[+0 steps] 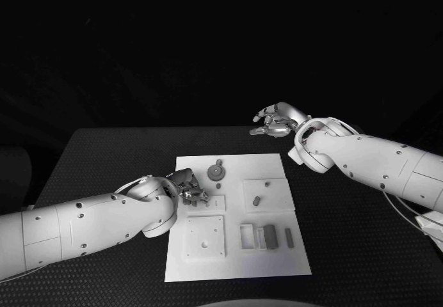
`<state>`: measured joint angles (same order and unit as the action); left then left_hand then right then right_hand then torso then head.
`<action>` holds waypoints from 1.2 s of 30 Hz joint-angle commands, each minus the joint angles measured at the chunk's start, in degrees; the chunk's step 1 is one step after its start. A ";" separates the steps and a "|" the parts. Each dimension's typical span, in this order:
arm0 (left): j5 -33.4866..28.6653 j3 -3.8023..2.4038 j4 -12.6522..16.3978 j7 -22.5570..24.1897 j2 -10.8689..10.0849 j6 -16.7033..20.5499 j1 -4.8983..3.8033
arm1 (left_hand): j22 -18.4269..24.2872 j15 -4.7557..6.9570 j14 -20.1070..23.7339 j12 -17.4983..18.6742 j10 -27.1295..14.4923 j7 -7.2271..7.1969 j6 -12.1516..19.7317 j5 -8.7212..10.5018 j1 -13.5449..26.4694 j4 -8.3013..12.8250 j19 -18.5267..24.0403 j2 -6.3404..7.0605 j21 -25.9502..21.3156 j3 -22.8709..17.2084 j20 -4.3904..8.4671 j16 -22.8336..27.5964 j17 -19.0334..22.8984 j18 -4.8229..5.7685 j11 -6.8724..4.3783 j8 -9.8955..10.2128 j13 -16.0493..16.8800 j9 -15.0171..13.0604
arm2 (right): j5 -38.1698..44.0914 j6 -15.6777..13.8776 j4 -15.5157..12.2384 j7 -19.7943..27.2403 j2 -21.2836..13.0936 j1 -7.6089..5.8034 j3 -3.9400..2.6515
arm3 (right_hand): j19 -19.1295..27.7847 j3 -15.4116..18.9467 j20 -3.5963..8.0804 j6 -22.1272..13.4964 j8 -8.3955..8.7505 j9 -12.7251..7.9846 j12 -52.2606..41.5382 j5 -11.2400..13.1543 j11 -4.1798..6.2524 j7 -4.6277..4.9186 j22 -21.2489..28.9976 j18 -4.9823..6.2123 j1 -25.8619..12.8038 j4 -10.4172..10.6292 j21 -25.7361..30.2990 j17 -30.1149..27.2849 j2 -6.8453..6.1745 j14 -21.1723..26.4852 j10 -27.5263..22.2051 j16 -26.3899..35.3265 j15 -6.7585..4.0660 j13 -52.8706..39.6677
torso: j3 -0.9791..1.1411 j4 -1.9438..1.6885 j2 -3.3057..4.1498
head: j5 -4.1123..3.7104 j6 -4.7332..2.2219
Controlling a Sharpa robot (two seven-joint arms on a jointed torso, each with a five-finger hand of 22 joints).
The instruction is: Assemble the parts on the task board
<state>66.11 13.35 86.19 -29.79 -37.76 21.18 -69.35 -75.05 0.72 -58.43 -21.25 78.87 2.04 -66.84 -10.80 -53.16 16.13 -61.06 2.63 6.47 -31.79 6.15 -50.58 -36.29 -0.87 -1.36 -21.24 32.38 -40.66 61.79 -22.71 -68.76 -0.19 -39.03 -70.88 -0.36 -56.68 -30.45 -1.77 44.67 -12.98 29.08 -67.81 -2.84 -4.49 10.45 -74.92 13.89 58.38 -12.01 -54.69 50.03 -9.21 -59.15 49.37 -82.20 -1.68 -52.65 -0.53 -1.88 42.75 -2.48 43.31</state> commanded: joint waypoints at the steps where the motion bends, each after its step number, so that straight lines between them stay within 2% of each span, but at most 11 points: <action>1: -3.58 0.37 0.75 0.70 0.55 -1.98 0.64 | -1.18 -0.03 0.25 -0.25 0.16 -0.20 -0.27 0.44 -1.47 0.34 -0.27 -2.09 -0.13 -0.03 0.19 -0.34 0.08 0.56 -0.16 -0.37 -0.06 -0.09 | 0.05 0.63 0.03 0.28 0.05 0.04 -0.02 | 0.25 -0.07 -0.06 0.12 0.28 -0.05 -0.27 -0.04 0.01 0.42 -0.44 1.11 -0.27 0.42 0.25 -0.07 0.03 0.47 -0.49 -0.14 0.00 0.10 | 0.00 -0.01 0.00 | -0.07 0.05; 10: -3.91 0.37 1.07 0.13 0.72 -1.76 0.64 | -1.19 0.00 0.21 -0.31 0.21 -0.23 -0.33 0.56 -1.50 0.37 -0.35 -2.08 -0.11 -0.01 0.22 -0.46 0.19 0.54 -0.19 -0.40 -0.07 -0.09 | 0.05 0.65 0.12 0.29 0.10 0.06 -0.02 | 0.25 -0.06 -0.06 0.12 0.28 -0.07 -0.29 -0.04 0.01 0.42 -0.45 1.11 -0.27 0.44 0.25 -0.08 0.04 0.47 -0.50 -0.15 0.01 0.11 | 0.03 0.00 0.02 | -0.07 0.14; 16: -0.99 0.37 1.57 -1.15 0.81 -2.02 0.64 | -1.22 0.09 0.10 -0.40 0.34 -0.32 -0.48 0.63 -1.74 0.43 -0.53 -1.82 -0.04 0.00 0.31 -0.70 0.41 0.50 -0.26 -0.48 -0.10 -0.08 | 0.05 0.69 0.17 0.29 0.11 0.10 -0.02 | 0.26 -0.04 -0.06 0.12 0.28 -0.10 -0.30 -0.04 0.01 0.43 -0.46 1.11 -0.29 0.48 0.25 -0.09 0.04 0.48 -0.51 -0.16 0.01 0.13 | 0.03 -0.01 0.01 | -0.09 0.29; 29: 1.05 0.36 2.51 -2.10 0.44 -3.17 0.64 | -1.32 0.40 -0.42 -0.95 0.86 -0.42 -0.74 0.96 -2.00 0.36 -1.24 -1.61 0.48 0.23 0.59 -1.76 1.07 0.45 -0.56 -0.58 -0.01 0.00 | 0.05 0.77 0.25 0.28 0.17 0.14 -0.02 | 0.26 -0.01 -0.07 0.12 0.28 -0.13 -0.33 -0.04 0.00 0.43 -0.47 1.11 -0.29 0.51 0.26 -0.10 0.02 0.49 -0.52 -0.18 0.01 0.15 | 0.03 -0.03 0.00 | -0.05 0.28; 34: 1.07 0.36 2.30 -2.18 0.47 -3.22 0.64 | -1.33 1.09 -1.01 -3.04 1.09 -0.33 -0.64 1.58 -2.30 0.32 -2.30 -1.64 1.71 0.64 1.23 -4.75 1.65 0.45 -1.15 -0.35 1.83 0.39 | 0.05 0.79 0.26 0.28 0.17 0.15 -0.02 | 0.27 -0.01 -0.06 0.12 0.28 -0.14 -0.34 -0.04 0.00 0.43 -0.47 1.11 -0.28 0.52 0.26 -0.11 0.02 0.50 -0.53 -0.19 0.01 0.16 | 0.04 -0.01 0.02 | 0.00 0.22; 36: 1.07 0.36 2.24 -2.15 0.47 -3.27 0.64 | -1.39 1.79 -1.80 -4.32 1.06 -0.31 -0.67 1.74 -2.51 0.31 -3.65 -1.63 2.84 0.87 1.83 -7.62 1.08 0.30 -1.45 -0.25 2.88 0.61 | 0.05 0.79 0.26 0.28 0.17 0.15 -0.02 | 0.27 -0.01 -0.06 0.12 0.28 -0.15 -0.34 -0.04 0.00 0.43 -0.48 1.11 -0.28 0.52 0.26 -0.11 0.02 0.50 -0.53 -0.19 0.01 0.16 | 0.02 0.00 0.02 | 0.00 0.21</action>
<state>67.86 13.45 87.94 -32.84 -37.83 20.45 -69.17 -74.86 2.33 -60.06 -25.29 79.95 1.72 -67.38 -9.25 -53.41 16.52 -64.16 2.86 9.04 -31.22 7.82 -57.59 -34.99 -0.82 -2.28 -21.45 35.03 -40.17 61.78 -22.60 -68.50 -0.19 -38.90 -70.75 -0.36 -56.68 -30.44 -1.78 44.76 -12.98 29.02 -67.81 -2.84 -4.49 10.36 -74.93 13.89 58.38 -11.69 -54.69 49.99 -9.20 -59.15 49.38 -82.20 -1.68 -52.55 -0.51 -1.89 42.74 -2.49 43.54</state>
